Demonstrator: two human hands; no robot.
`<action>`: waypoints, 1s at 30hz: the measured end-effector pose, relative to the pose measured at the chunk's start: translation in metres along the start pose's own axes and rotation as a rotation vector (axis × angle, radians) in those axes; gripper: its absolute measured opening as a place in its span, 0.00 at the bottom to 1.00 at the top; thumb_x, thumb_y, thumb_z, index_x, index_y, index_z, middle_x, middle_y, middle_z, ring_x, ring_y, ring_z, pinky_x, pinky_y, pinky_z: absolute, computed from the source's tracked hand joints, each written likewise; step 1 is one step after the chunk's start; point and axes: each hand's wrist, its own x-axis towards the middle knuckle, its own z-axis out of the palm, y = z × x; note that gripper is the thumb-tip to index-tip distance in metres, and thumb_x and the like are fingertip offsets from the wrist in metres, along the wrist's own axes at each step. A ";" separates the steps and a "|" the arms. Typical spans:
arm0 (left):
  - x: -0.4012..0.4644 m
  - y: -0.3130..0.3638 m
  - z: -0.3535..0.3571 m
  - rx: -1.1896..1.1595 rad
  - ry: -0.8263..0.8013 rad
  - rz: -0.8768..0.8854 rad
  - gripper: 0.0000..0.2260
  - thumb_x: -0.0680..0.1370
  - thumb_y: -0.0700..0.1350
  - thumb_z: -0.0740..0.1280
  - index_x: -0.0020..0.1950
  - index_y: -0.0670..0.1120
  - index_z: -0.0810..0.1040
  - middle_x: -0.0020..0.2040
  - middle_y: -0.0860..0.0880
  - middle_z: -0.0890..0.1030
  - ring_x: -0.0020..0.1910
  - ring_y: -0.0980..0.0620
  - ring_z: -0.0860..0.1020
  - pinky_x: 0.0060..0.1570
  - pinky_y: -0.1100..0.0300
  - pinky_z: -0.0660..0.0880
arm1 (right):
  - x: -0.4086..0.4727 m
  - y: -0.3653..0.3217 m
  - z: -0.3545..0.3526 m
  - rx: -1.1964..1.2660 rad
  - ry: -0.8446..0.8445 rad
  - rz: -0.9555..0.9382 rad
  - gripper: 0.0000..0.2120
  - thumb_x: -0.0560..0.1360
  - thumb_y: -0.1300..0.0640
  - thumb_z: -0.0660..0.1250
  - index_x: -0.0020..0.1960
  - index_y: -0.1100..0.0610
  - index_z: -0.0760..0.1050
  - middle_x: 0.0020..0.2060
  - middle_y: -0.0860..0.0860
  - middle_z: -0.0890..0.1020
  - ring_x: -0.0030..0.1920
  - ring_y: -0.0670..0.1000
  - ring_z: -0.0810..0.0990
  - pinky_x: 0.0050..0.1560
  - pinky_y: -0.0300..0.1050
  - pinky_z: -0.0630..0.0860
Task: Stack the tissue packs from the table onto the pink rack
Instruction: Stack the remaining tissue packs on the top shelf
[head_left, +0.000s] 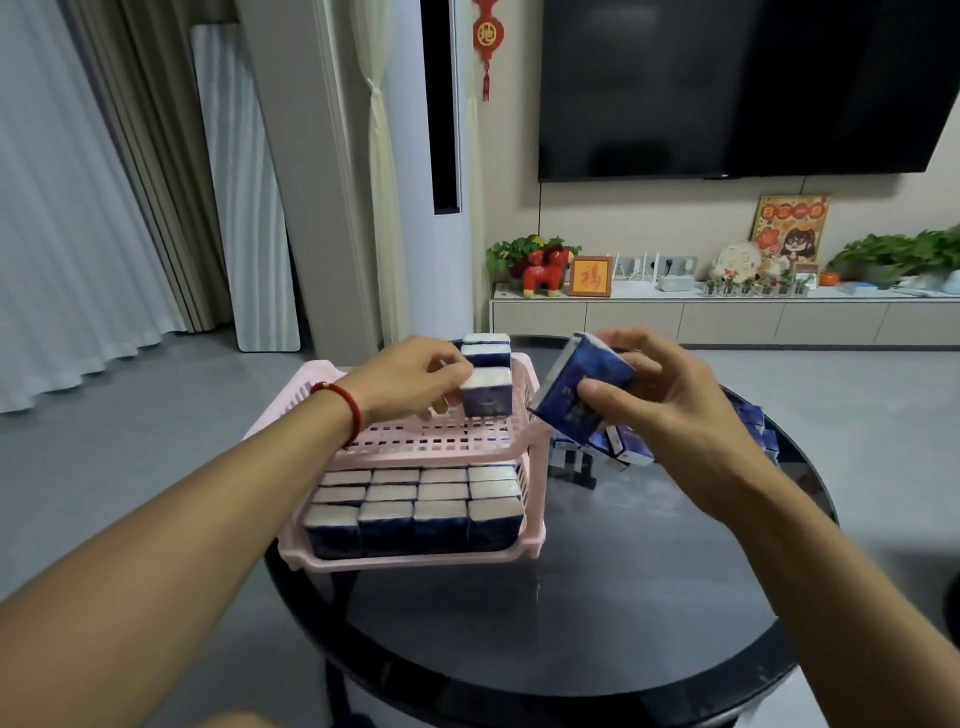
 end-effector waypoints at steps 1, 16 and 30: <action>0.003 0.001 0.002 -0.009 0.041 -0.015 0.13 0.86 0.49 0.60 0.55 0.44 0.81 0.47 0.44 0.85 0.46 0.46 0.84 0.46 0.53 0.83 | 0.010 -0.003 0.005 -0.043 -0.010 -0.020 0.17 0.76 0.62 0.73 0.61 0.50 0.77 0.51 0.52 0.86 0.51 0.51 0.86 0.49 0.47 0.85; 0.018 -0.006 0.019 -0.414 0.306 -0.236 0.15 0.83 0.56 0.63 0.55 0.44 0.76 0.50 0.43 0.83 0.41 0.45 0.85 0.43 0.48 0.85 | 0.084 0.026 0.062 -0.793 -0.084 -0.136 0.23 0.71 0.59 0.79 0.63 0.48 0.77 0.60 0.50 0.70 0.54 0.49 0.73 0.51 0.39 0.75; 0.021 -0.017 0.024 0.021 -0.124 -0.026 0.55 0.73 0.44 0.77 0.83 0.52 0.36 0.78 0.46 0.65 0.69 0.45 0.73 0.68 0.54 0.74 | 0.107 0.022 0.056 -0.864 -0.407 0.053 0.52 0.69 0.54 0.81 0.83 0.49 0.52 0.83 0.47 0.52 0.80 0.54 0.58 0.76 0.48 0.60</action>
